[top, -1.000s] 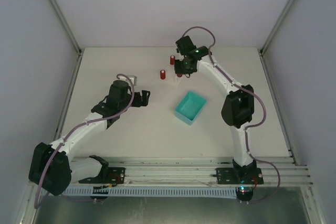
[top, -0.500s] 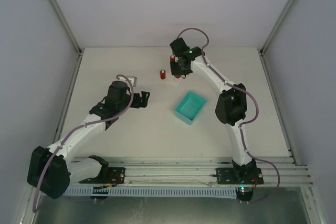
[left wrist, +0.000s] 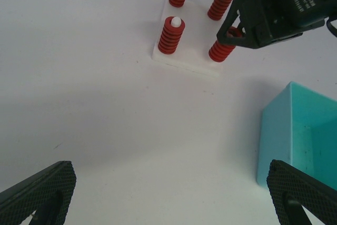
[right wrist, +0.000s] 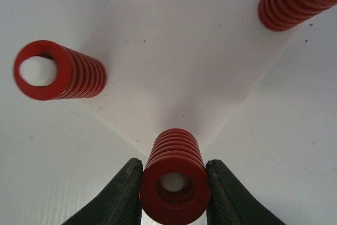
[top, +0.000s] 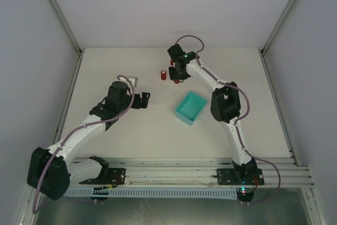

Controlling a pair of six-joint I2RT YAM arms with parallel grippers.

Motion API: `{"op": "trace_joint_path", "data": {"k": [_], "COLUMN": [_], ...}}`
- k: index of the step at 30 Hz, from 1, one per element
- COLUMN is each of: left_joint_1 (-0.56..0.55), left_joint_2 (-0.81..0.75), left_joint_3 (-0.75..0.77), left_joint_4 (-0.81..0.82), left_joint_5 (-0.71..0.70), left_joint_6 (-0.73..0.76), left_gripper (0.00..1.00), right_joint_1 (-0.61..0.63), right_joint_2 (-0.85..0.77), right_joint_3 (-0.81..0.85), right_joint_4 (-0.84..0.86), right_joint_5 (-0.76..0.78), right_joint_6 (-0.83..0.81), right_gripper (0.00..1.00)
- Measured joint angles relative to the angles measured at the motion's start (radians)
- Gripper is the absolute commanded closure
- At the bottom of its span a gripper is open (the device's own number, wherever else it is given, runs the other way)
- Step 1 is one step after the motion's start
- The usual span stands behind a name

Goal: Install the large spring

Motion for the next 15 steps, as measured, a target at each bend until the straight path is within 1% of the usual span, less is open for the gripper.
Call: {"op": "trace_joint_path", "data": {"k": [4,6,11,13,15], "left_joint_1": [0.0,0.0,0.0,0.0,0.0], "left_joint_2": [0.0,0.0,0.001,0.002,0.002], "left_joint_3": [0.0,0.0,0.0,0.0,0.0], "left_joint_4": [0.0,0.0,0.001,0.001,0.001], "left_joint_5": [0.0,0.0,0.0,0.0,0.0], "left_joint_6": [0.002,0.002,0.001,0.001,0.001], "left_gripper": [0.01,0.01,0.01,0.01,0.01], "right_joint_1": [0.0,0.0,0.0,0.0,-0.001], "right_joint_2": [0.018,0.019,0.018,0.018,0.017], "right_joint_3": [0.0,0.0,0.0,0.0,0.0], "right_joint_4": [-0.003,-0.005,-0.012,-0.015,-0.021], "right_joint_5": [-0.002,-0.003,-0.003,-0.004,-0.006], "right_joint_6": [0.0,0.001,0.008,0.011,0.013], "right_gripper": [0.7,0.62,0.51,0.49,0.48]}}
